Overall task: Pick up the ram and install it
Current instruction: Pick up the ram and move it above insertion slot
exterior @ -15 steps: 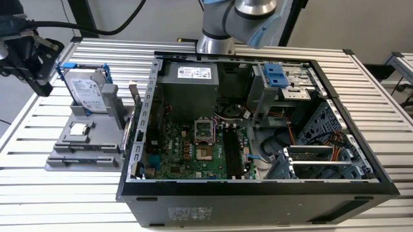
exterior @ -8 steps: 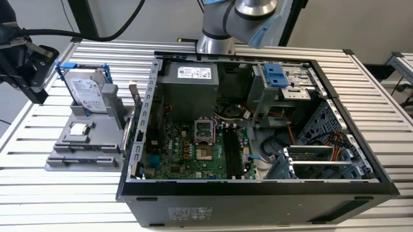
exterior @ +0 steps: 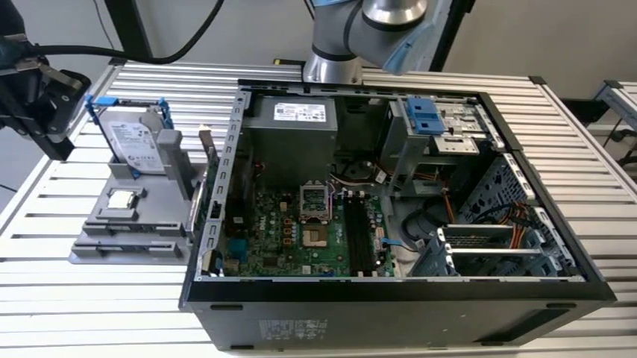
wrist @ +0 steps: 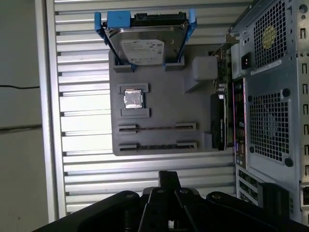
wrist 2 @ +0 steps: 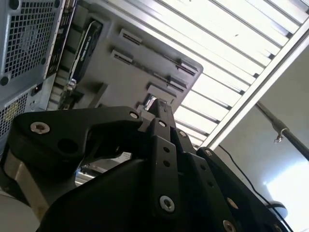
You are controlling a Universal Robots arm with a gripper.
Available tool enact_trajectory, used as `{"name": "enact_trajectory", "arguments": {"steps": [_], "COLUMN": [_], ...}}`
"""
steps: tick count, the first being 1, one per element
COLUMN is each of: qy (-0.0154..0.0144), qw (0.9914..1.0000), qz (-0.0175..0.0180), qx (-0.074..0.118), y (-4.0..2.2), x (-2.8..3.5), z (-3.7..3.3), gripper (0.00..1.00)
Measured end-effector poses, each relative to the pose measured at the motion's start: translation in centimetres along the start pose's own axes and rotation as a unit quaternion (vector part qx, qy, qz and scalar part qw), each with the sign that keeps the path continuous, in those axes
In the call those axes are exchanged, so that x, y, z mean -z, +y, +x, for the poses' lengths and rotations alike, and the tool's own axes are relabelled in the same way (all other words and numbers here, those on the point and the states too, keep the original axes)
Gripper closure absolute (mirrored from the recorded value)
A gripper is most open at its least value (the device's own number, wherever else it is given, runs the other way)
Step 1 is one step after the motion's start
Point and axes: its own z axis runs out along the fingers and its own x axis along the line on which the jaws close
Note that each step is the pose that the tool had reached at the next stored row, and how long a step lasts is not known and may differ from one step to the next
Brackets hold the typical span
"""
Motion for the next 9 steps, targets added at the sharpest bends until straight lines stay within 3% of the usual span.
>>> {"name": "enact_trajectory", "arguments": {"steps": [9], "qy": [0.0007], "qw": [1.0], "qz": [0.0001], "qx": [0.0], "y": [0.0], "x": [0.0], "z": [0.0], "gripper": [1.0]}}
